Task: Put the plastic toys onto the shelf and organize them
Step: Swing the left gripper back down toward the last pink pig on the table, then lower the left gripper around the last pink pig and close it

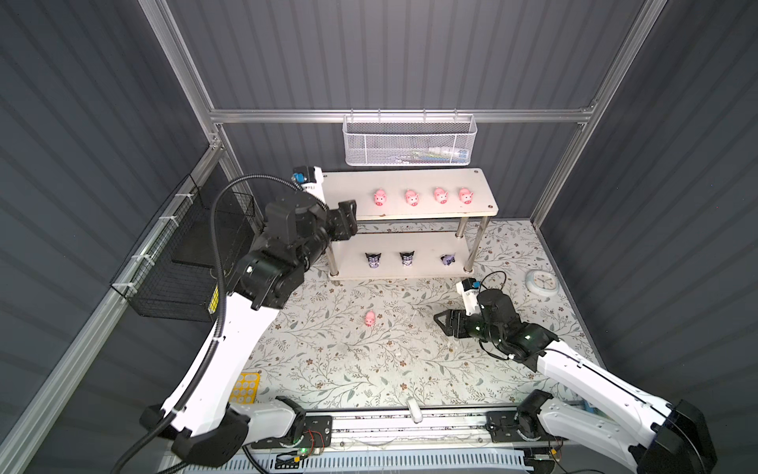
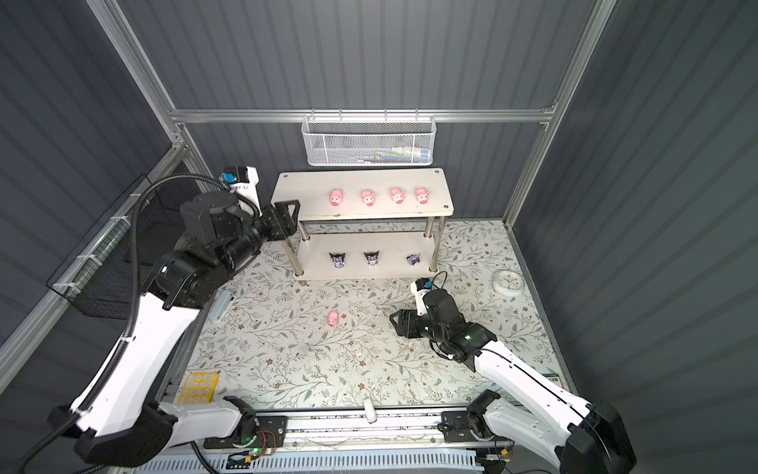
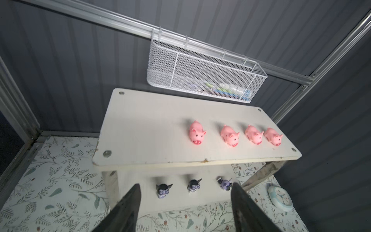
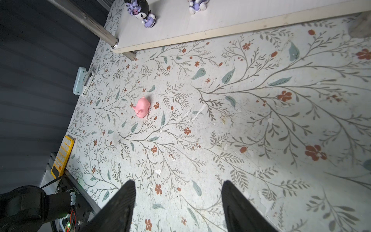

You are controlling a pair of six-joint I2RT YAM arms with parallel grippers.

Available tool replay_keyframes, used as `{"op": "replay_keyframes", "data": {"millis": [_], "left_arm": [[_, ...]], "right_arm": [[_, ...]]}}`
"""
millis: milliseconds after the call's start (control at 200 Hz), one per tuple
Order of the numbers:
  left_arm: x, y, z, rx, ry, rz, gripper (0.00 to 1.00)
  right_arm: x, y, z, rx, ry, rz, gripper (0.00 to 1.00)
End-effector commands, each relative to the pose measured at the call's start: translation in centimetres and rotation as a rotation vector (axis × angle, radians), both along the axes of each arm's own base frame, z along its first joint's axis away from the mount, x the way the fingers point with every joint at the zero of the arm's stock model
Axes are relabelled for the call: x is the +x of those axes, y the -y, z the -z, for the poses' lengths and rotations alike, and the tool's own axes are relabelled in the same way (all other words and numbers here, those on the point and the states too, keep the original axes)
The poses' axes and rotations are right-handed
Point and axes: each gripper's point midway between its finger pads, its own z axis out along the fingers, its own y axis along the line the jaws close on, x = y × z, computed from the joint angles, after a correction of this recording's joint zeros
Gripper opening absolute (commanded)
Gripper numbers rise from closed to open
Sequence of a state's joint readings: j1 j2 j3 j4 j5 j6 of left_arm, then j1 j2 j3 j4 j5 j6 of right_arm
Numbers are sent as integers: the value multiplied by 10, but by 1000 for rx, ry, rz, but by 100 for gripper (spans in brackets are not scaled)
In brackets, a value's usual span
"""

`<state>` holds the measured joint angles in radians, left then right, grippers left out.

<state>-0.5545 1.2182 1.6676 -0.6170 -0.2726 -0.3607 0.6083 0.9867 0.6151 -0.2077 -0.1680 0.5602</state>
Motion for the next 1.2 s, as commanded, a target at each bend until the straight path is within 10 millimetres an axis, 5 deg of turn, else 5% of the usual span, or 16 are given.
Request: {"op": "replay_keyframes", "data": {"millis": [0,125,270,555,855,1196], "left_arm": [[-19,-18,28,7,-73,-34,71],[-39,-30,61,-15,-133,-54,73],[-47,-34,130,-24,-256,-80,74],[-43,-9,243,-19,-392,-63,77],[-35,28,313,111,-492,-22,82],[-30,41,380,200,-594,-20,84]], "right_arm": [[4,-4,-8,17,17,-8,70],[4,-3,-9,15,17,-8,69],[5,-4,-11,-1,14,-15,70],[10,1,-12,-31,24,13,71],[8,9,-5,-45,21,43,71],[8,12,-2,-55,21,45,71]]}}
